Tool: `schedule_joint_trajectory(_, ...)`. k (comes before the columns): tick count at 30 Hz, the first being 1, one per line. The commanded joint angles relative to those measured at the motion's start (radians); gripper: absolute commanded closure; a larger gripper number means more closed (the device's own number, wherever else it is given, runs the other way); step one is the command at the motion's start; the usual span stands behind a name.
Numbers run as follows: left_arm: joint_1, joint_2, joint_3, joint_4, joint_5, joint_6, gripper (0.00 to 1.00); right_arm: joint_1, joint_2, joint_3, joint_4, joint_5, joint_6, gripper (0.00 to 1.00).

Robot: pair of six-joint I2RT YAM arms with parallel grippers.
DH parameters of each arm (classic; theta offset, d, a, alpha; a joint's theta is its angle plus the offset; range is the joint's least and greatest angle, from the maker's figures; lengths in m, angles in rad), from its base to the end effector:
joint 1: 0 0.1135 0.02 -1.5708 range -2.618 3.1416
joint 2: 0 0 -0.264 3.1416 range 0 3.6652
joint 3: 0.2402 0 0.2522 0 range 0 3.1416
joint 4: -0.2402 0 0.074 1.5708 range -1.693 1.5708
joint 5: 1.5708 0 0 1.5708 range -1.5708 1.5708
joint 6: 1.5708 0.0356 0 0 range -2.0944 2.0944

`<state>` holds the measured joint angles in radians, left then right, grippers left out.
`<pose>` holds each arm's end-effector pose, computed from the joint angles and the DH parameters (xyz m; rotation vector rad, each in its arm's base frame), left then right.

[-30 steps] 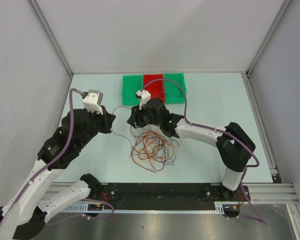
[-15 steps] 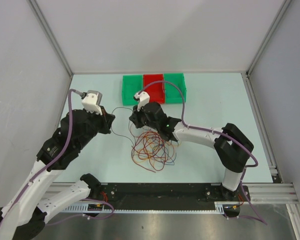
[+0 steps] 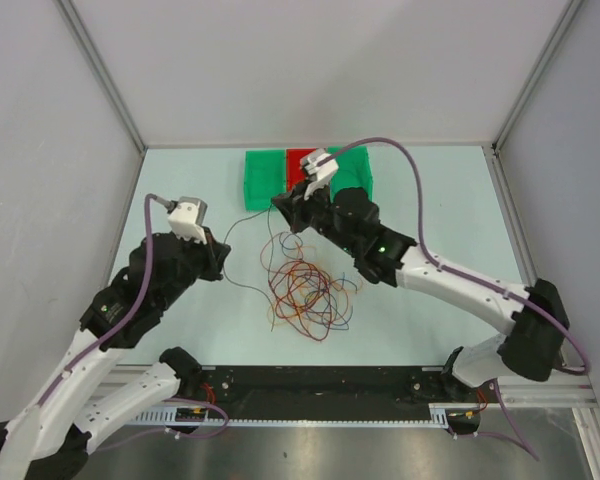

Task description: Untangle the cables

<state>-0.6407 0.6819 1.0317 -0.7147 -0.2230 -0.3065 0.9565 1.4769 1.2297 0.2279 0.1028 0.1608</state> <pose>0.1058 -0.0691 0.3814 0.1755 1.9409 -0.4165 0.2087 0.2895 0.3725 -0.5606 1.5481 0.7832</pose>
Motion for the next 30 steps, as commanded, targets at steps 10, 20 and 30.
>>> schedule_joint_trajectory(10, 0.006, 0.082, -0.151, 0.064, 0.074, -0.074, 0.66, -0.002, -0.184, 0.106, 0.057, -0.002, -0.078, 1.0)
schedule_joint_trajectory(20, 0.004, -0.014, -0.116, -0.046, 0.016, -0.097, 0.08, -0.067, -0.061, 0.424, -0.038, -0.037, -0.158, 1.0)
schedule_joint_trajectory(30, 0.001, -0.151, -0.179, -0.039, -0.058, -0.121, 0.05, -0.159, 0.175, 0.818, -0.126, -0.078, -0.19, 1.0)
